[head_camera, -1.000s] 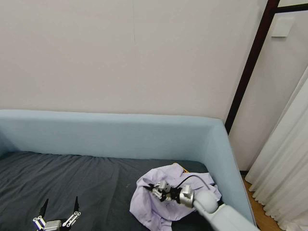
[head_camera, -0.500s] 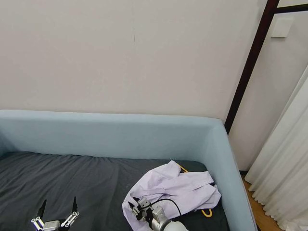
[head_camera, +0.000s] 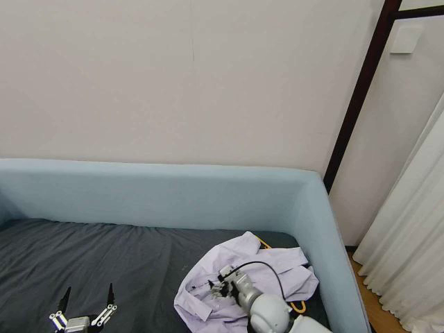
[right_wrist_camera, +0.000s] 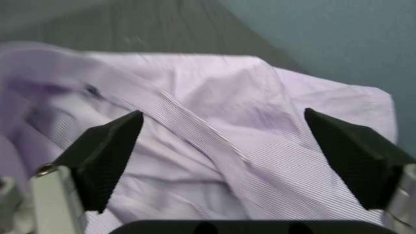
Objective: Pick up the clothes from the sofa and hang them on the clothes hanger.
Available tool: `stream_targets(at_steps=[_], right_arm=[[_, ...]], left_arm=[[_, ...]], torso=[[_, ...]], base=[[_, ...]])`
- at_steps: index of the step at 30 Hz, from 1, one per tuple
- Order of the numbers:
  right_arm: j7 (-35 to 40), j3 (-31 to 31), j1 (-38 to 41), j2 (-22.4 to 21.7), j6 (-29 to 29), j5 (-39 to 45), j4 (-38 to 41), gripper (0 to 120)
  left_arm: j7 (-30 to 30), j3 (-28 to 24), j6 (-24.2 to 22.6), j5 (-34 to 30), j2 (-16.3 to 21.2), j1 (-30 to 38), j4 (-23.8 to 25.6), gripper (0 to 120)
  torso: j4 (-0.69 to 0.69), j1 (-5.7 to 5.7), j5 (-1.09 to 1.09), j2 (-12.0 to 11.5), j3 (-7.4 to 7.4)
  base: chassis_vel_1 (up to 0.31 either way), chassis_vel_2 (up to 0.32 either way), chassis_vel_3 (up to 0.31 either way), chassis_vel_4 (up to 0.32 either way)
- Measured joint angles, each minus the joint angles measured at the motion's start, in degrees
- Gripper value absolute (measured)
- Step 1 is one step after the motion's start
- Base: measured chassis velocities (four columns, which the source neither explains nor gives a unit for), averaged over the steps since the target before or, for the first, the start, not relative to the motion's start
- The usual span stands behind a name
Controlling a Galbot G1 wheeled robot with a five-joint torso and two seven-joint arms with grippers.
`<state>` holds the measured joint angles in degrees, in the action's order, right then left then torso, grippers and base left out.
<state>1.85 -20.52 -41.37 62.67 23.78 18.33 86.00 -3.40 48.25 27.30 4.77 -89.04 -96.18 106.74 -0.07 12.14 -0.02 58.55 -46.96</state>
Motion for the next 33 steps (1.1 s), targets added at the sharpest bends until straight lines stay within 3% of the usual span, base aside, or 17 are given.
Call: stream_targets(at_steps=[5, 9, 13, 19, 23, 26, 27, 33], right_arm=[[-4.2, 2.2, -0.5, -0.3, 0.0, -7.3, -4.1, 100], [-4.1, 2.7, -1.1, 0.8, -0.3, -8.6, -6.1, 92], [-3.5, 2.7, -0.9, 2.1, 0.4, -9.3, -9.1, 72], [-3.4, 2.7, -1.1, 2.9, 0.1, -10.2, -11.6, 55], [-4.1, 3.0, -1.3, 3.6, -3.3, -10.4, -13.1, 37], [-4.2, 3.1, -1.3, 3.9, -5.1, -10.5, -13.9, 30], [-4.2, 3.2, -1.1, 4.1, -6.9, -10.8, -14.8, 22], [-4.6, 3.6, -1.1, 4.2, -9.3, -11.3, -15.8, 5]], left_arm=[[0.0, -0.4, -0.4, 0.1, -0.3, 0.5, 0.0, 100], [0.0, -0.5, -0.6, 0.3, -0.3, 0.6, 0.0, 100], [0.0, -0.5, -0.7, 0.4, -0.3, 0.7, 0.0, 100], [-0.1, -0.1, -0.7, 0.3, 0.1, 0.6, 0.0, 100], [-0.3, 0.0, -0.5, 0.2, 0.2, 0.5, -0.4, 100], [-0.3, -0.2, -0.5, 0.2, 0.1, 0.6, -0.4, 100], [-0.4, -0.3, -0.5, 0.2, 0.1, 0.6, -0.4, 100], [-0.4, -0.3, -0.5, 0.2, 0.1, 0.7, -0.5, 100]], torso=[[-0.01, 0.0, 0.0, 0.0, 0.0], [0.0, 0.0, 0.0, 0.0, 0.0], [0.01, 0.0, -0.01, 0.0, 0.0], [0.0, 0.0, -0.01, 0.0, 0.0], [0.0, 0.0, -0.01, 0.0, 0.0], [0.0, 0.0, -0.01, 0.0, 0.0], [0.0, 0.0, -0.01, 0.0, 0.0], [0.0, 0.0, -0.01, 0.0, 0.0]], base=[[0.0, 0.0, 0.0, 0.0], [0.0, 0.0, 0.0, 0.0], [0.0, 0.0, 0.0, 0.0], [0.0, 0.0, 0.0, 0.0], [0.0, 0.0, 0.0, 0.0], [0.0, 0.0, 0.0, 0.0], [0.0, 0.0, 0.0, 0.0], [0.0, 0.0, 0.0, 0.0]])
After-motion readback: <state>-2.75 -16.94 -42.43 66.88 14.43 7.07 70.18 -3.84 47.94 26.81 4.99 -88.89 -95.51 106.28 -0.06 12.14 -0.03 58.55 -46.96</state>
